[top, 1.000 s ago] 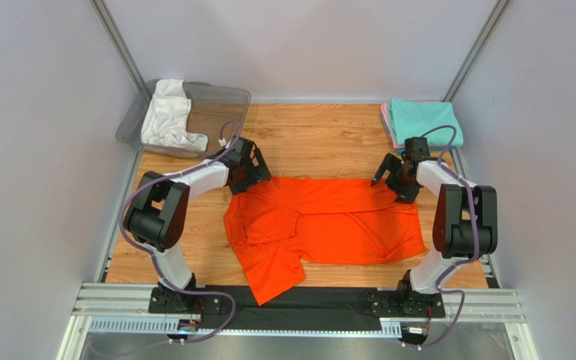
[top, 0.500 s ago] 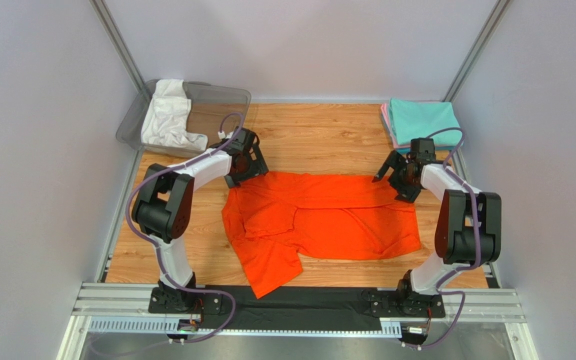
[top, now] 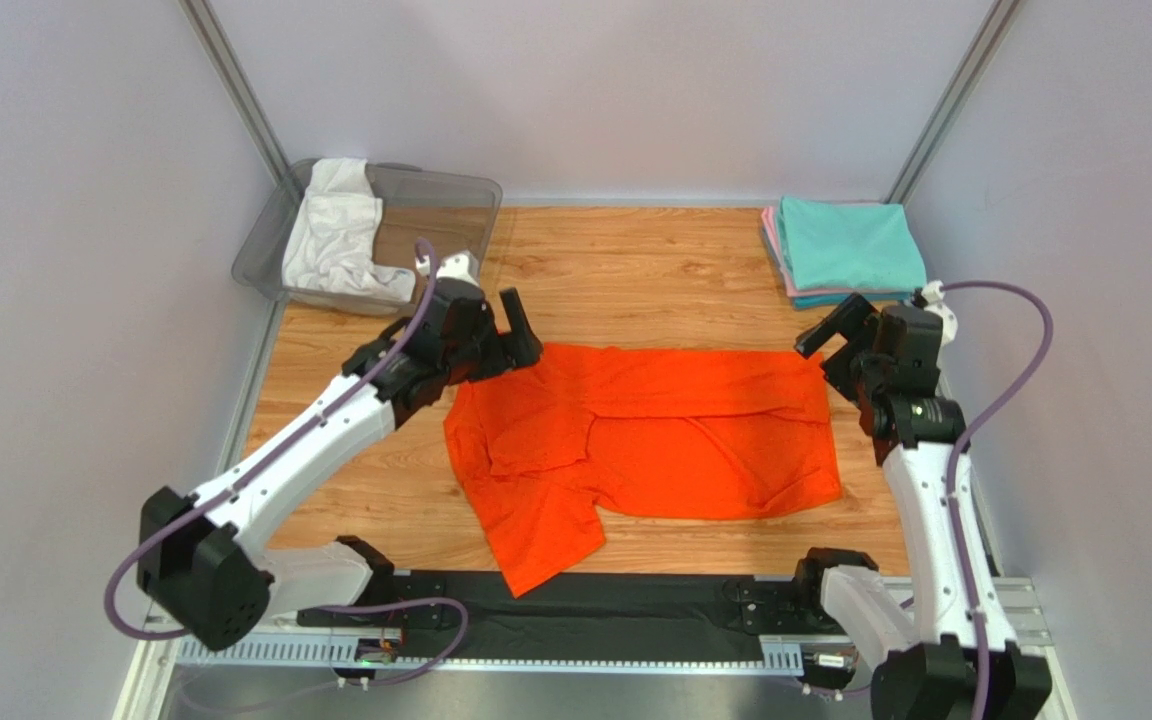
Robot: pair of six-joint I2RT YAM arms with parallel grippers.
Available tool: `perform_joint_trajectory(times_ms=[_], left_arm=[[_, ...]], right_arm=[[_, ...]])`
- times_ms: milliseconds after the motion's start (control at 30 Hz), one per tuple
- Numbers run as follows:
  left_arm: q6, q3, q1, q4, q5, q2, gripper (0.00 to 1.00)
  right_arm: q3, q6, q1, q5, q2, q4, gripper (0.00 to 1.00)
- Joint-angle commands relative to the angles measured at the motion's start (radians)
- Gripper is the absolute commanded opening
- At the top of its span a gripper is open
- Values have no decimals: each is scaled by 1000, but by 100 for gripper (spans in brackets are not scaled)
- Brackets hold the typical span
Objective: Fold and stack the t-shirts
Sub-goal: Fold the tshirt
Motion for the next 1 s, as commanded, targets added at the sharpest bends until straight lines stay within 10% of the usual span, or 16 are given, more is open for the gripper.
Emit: perform_joint_trajectory(times_ms=[0,467,967], left_arm=[[-36,-119,-109,-64,31,-105,100],[-449,-516,-661,-198,42,-381,97],[-504,-510,-769,-175,66,-168,61]], right_arm=[[-101,73,-5,57,-87,-61,100],[-174,-31,-6,63,-161,-150,100],[-206,-21,-8,105,-164,-161,100]])
